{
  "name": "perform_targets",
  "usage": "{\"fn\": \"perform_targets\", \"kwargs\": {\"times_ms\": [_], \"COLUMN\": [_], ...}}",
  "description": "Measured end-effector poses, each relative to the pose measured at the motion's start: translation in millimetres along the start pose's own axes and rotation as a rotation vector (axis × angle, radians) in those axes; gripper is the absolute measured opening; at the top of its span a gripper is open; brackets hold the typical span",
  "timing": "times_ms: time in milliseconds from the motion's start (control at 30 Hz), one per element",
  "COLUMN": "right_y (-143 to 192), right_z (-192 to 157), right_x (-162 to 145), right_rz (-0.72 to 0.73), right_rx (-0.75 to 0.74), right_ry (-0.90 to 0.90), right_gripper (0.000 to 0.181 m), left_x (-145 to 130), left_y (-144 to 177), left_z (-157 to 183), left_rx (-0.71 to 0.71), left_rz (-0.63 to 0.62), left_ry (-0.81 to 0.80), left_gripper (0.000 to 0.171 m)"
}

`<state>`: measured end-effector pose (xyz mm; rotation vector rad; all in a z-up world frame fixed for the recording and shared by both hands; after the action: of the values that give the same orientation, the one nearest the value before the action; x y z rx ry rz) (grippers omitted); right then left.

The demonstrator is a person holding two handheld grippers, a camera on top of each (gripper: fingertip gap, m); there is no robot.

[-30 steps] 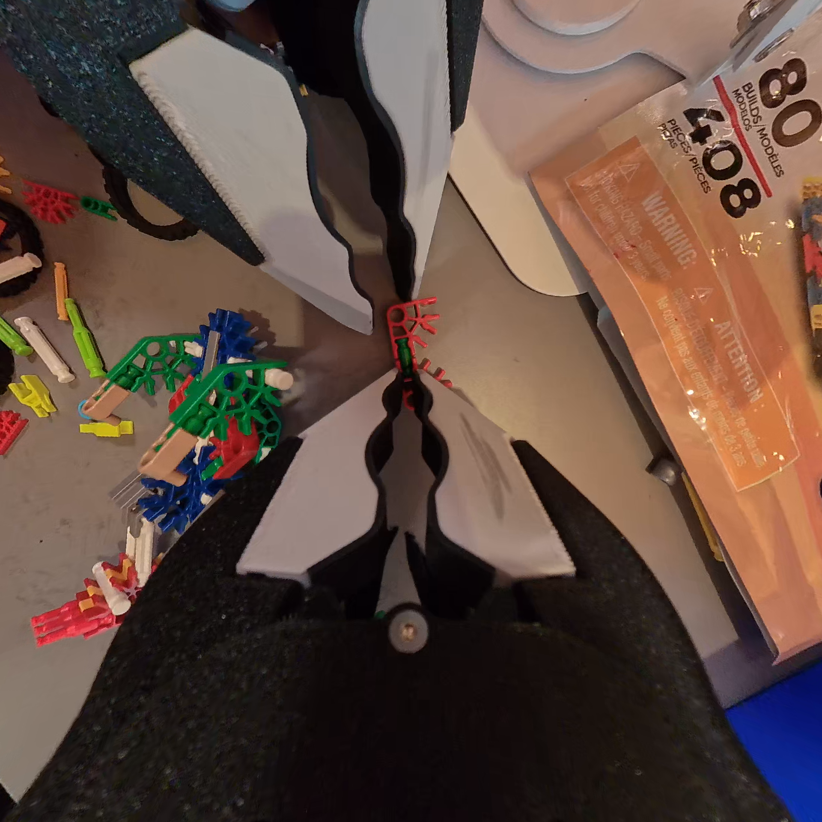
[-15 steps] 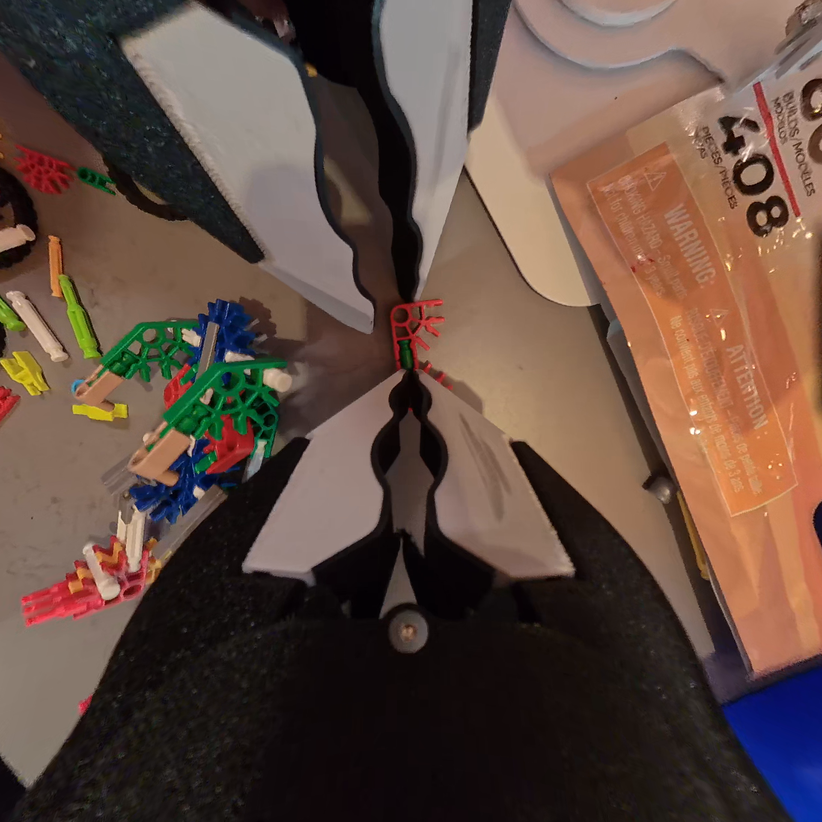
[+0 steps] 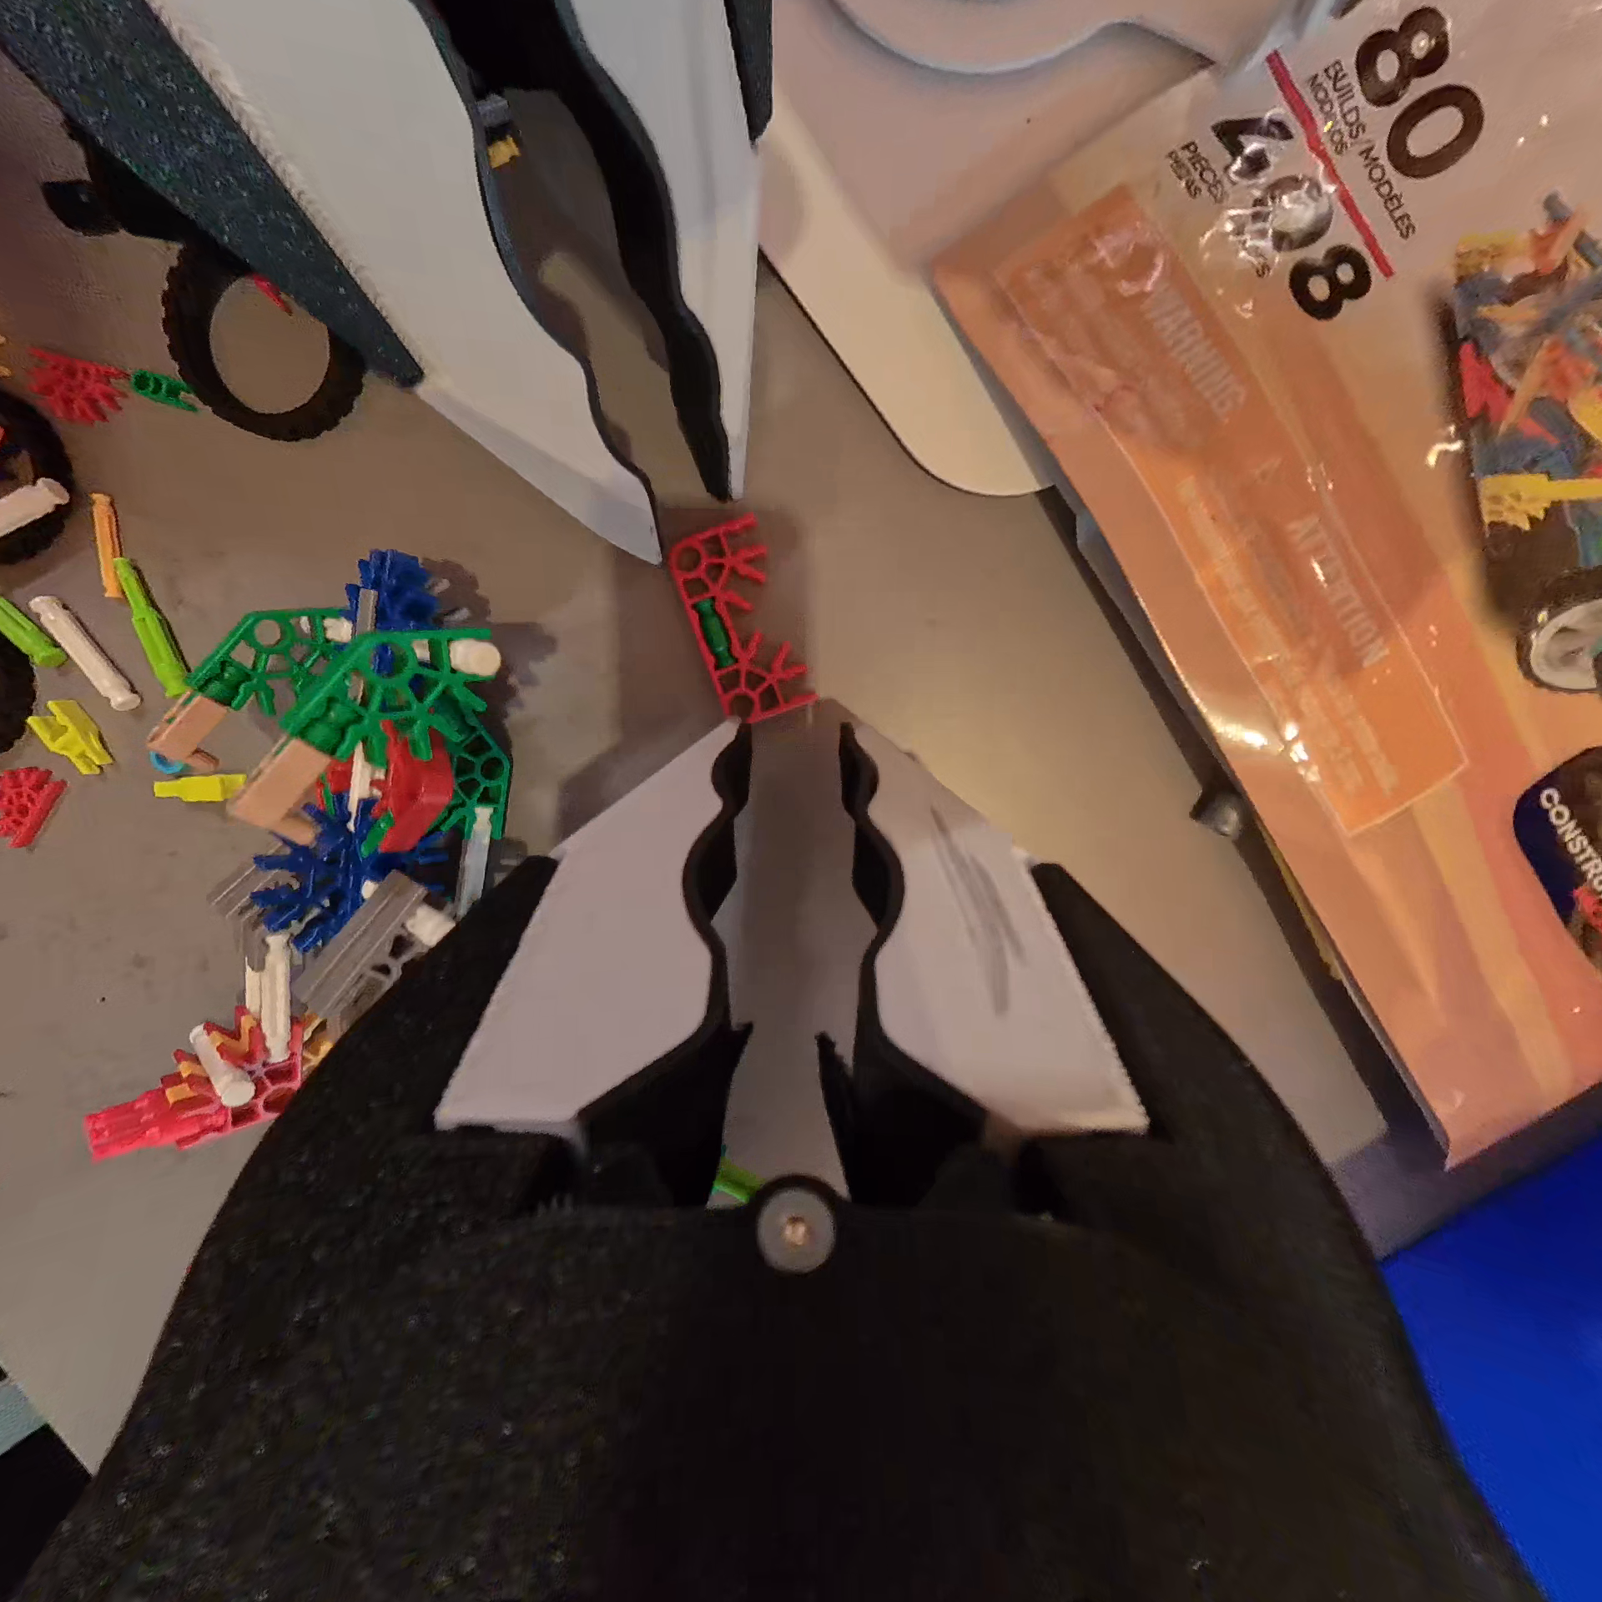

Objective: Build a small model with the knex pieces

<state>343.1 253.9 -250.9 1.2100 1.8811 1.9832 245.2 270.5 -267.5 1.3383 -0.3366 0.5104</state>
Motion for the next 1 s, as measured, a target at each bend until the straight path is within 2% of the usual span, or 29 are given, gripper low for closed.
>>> {"fn": "perform_targets", "kwargs": {"times_ms": [167, 367, 1000], "right_y": [-9.2, -19.0, -11.2], "right_z": [-7.4, -13.3, -11.6], "right_x": [-5.5, -6.3, -2.4], "right_rz": [-0.015, -0.026, 0.001], "right_rx": [-0.027, -0.033, -0.014], "right_ry": [0.055, 0.088, 0.143], "right_gripper": [0.029, 0.025, 0.024], "left_x": [3.4, 3.1, 7.3], "left_y": [-4.1, -4.7, -3.1], "left_z": [4.5, 7.2, 5.7], "left_rx": [0.001, -0.011, 0.011], "left_rz": [-0.007, -0.002, 0.024], "left_ry": [-0.033, -0.042, -0.076], "left_gripper": [0.020, 0.019, 0.029]}}
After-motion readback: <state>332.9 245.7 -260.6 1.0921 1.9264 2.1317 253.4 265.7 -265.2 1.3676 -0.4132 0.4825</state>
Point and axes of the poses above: each gripper's, where its closed fingertips meet, y back along the fingers, x out of its top, z = x × y across the jaws, the point moved 5 cm from there along y, back along the fingers, and after that the axes turned 8 degrees about -y, right-handed, at the moved point
